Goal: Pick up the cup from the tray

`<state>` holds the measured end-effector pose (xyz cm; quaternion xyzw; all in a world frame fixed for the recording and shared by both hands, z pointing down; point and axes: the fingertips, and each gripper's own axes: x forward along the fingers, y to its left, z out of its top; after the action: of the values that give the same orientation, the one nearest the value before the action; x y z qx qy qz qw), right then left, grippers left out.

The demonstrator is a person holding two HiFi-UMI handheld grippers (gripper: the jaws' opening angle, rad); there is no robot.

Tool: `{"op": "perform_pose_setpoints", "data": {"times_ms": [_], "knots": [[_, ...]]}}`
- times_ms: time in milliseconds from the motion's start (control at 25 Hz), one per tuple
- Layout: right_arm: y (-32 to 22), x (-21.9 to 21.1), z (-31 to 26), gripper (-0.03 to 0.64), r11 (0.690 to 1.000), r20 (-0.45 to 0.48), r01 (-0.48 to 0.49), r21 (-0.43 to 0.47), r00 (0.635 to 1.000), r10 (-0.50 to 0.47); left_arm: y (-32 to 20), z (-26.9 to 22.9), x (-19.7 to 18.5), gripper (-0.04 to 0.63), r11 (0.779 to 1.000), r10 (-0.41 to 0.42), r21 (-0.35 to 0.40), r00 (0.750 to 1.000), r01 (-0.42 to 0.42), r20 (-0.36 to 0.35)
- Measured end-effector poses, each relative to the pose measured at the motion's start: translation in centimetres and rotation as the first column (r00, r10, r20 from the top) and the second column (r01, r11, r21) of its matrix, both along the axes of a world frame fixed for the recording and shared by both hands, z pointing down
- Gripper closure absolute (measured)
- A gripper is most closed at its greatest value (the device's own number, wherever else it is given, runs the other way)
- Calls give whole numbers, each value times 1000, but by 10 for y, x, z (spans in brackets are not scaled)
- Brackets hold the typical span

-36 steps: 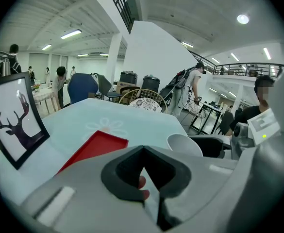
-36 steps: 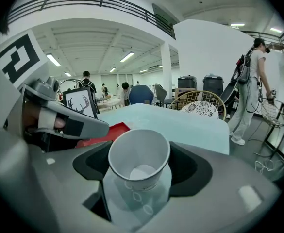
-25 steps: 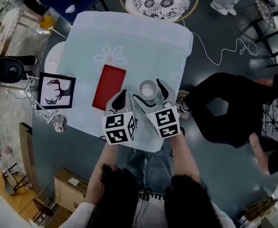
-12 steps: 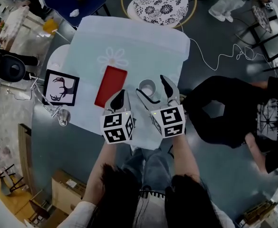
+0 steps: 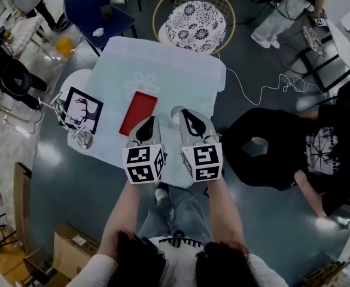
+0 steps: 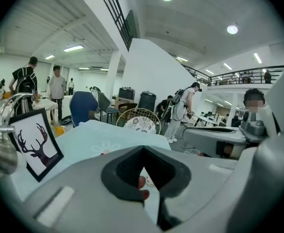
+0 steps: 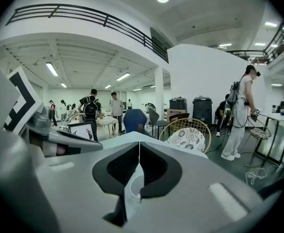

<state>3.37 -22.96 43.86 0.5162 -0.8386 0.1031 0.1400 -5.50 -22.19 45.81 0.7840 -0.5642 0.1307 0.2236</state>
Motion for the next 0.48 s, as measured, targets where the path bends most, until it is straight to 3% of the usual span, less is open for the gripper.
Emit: {"op": "perform_pose_setpoints", "data": {"times_ms": [480], "knots": [[46,-11,-39,597,1000,-8,-20,-7,1000,20,52,-41,4,595,998,34,53,999,-33,-6]]}}
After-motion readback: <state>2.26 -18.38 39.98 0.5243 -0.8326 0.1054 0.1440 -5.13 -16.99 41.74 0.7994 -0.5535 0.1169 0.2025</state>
